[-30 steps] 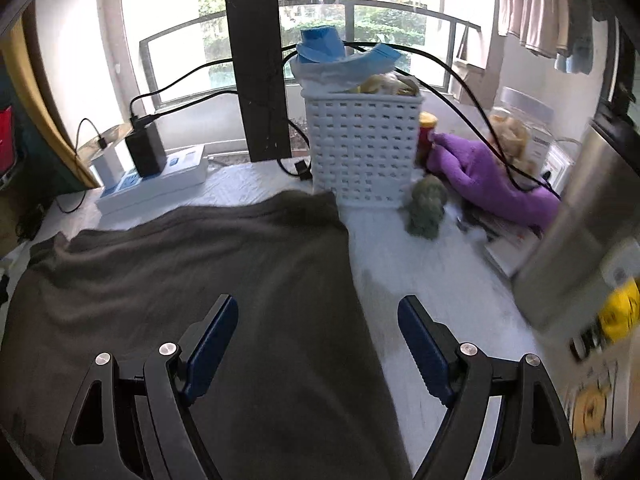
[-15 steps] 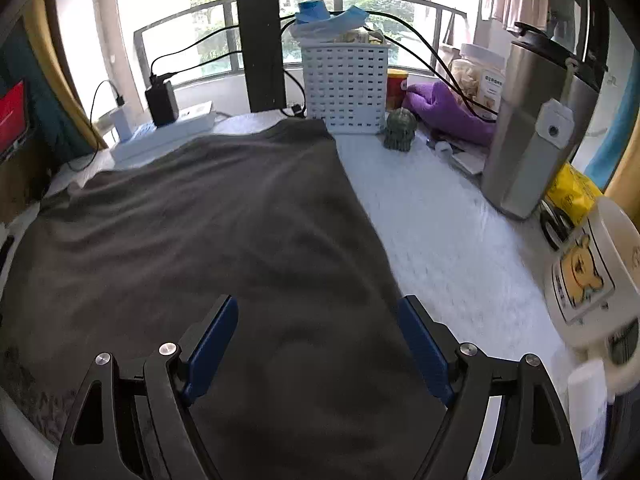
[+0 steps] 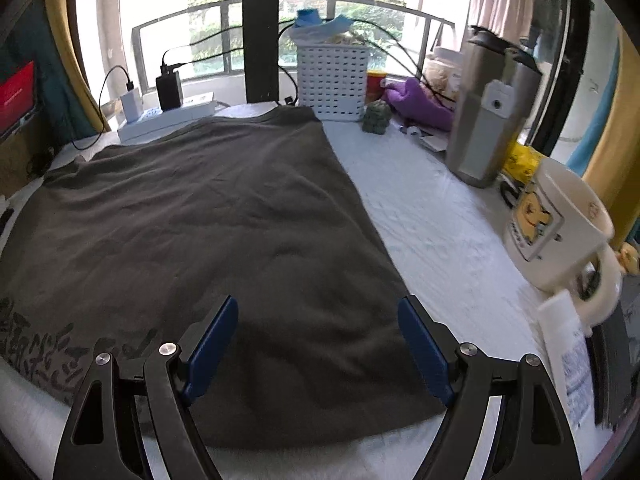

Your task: Fold small clothes

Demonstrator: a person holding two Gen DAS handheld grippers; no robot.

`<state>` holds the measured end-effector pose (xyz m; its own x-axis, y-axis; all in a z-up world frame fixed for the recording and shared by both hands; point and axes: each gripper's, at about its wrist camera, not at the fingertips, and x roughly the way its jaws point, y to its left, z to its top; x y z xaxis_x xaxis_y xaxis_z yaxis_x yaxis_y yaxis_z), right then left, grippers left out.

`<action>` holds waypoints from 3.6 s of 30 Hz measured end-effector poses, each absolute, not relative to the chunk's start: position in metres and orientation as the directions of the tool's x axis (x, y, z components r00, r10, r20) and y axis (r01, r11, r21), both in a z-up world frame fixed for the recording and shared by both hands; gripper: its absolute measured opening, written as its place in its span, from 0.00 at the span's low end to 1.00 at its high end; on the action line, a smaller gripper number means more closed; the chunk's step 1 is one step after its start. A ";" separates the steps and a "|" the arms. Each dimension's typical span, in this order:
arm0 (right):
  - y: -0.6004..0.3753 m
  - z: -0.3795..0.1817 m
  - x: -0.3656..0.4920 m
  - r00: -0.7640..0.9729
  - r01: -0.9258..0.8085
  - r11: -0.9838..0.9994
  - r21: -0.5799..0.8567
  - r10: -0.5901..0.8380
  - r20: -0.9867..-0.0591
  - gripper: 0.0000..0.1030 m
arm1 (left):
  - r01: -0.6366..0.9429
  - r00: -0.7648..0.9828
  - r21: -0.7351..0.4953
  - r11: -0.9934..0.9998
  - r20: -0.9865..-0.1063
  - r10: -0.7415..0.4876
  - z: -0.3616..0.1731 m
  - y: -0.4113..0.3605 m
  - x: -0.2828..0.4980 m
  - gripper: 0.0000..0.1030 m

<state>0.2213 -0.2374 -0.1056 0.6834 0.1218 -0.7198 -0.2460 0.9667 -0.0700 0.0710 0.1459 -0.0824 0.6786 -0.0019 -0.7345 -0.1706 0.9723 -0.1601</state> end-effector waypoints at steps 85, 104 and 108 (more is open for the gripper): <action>-0.123 -0.030 0.240 0.569 -0.597 0.782 0.180 0.570 -0.592 0.16 | -0.169 0.678 -0.233 0.958 -0.733 -0.059 -0.087 0.163 0.132 0.57; 0.035 -0.072 0.164 0.307 -0.852 0.515 0.098 0.641 -0.703 0.16 | -0.247 0.704 -0.246 0.938 -0.710 -0.001 -0.082 0.196 0.082 0.57; 0.051 -0.093 0.152 0.273 -0.867 0.489 0.089 0.619 -0.737 0.16 | -0.251 0.709 -0.247 0.936 -0.705 0.004 -0.081 0.198 0.076 0.57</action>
